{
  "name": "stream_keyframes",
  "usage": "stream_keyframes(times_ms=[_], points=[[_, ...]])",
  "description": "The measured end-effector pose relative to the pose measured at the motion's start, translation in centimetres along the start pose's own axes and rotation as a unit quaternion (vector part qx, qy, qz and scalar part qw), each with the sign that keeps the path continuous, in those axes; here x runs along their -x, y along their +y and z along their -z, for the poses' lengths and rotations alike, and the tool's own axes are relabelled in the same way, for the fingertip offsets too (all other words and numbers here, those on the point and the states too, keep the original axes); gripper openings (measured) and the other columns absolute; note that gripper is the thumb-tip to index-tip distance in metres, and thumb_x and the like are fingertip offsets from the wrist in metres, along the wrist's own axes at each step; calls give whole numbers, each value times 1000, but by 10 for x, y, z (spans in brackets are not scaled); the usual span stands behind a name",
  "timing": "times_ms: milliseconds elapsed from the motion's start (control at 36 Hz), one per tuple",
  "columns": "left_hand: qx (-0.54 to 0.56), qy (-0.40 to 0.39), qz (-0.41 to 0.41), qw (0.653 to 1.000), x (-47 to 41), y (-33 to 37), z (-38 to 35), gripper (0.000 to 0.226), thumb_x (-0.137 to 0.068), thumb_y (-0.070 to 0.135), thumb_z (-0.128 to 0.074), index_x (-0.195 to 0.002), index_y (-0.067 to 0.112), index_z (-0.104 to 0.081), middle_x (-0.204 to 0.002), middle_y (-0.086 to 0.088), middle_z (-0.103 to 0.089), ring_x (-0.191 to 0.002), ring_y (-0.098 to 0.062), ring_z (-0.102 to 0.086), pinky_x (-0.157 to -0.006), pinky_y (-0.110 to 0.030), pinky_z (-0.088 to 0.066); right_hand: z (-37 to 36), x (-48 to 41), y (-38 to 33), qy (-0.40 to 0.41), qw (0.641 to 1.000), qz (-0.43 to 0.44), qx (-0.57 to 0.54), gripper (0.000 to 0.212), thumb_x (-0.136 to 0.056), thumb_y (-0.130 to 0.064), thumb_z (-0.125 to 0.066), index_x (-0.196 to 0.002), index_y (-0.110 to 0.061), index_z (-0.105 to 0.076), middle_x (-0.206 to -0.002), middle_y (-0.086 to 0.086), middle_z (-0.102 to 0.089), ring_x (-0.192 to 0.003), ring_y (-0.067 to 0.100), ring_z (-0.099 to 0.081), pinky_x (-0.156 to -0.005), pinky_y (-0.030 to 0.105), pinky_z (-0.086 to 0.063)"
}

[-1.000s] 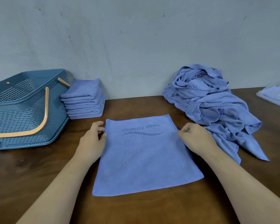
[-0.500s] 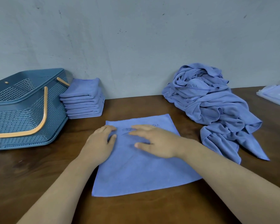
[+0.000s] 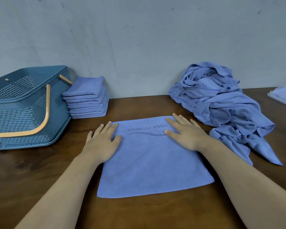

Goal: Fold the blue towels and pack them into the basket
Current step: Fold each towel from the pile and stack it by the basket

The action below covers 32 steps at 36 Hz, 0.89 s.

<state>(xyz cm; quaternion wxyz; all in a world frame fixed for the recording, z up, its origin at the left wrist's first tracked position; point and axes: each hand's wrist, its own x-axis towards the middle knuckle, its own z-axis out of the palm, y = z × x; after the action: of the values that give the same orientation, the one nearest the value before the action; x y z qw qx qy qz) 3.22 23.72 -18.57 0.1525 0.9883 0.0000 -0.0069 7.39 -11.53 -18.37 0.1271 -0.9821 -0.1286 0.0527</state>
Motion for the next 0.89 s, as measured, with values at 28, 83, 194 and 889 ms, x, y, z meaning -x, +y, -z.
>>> stream_keyframes(times_ms=[28, 83, 194, 889], points=[[13, 7, 0, 1000, 1, 1, 1, 63, -108, 56, -27, -168, 44, -16, -177, 19, -7, -164, -10, -1, -132, -50, -1, 1, 3, -1, 14, 1000, 3, 0, 76, -96, -83, -16, -165, -53, -9, -175, -19, 6, -162, 8, 6, -131, 47, 2], [41, 33, -5, 999, 5, 3, 4, 59, -110, 53, -31, -167, 40, -24, -176, 18, -14, -164, -11, -3, -132, -51, -3, 5, 13, -3, 51, 999, 14, -3, 65, -104, -70, -26, -165, -47, -20, -176, -18, -3, -162, 7, 1, -131, 50, 0], [75, 60, -74, 993, 25, 12, 11, 51, -111, 43, -43, -160, 29, -44, -168, 8, -40, -160, -16, -24, -130, -41, -19, 11, 48, -19, 88, 995, 33, -45, 54, -108, -53, -45, -160, -38, -40, -170, -17, -31, -159, 5, -17, -131, 49, -7], [-103, -46, -116, 987, 76, 52, -3, 107, -83, 101, -12, -170, 39, -1, -179, 5, 9, -164, -23, 13, -133, -46, 2, -12, 146, -40, -12, 999, 3, 29, 96, -81, -102, -10, -164, -55, -1, -176, -13, 7, -162, 13, 9, -130, 39, -7]])
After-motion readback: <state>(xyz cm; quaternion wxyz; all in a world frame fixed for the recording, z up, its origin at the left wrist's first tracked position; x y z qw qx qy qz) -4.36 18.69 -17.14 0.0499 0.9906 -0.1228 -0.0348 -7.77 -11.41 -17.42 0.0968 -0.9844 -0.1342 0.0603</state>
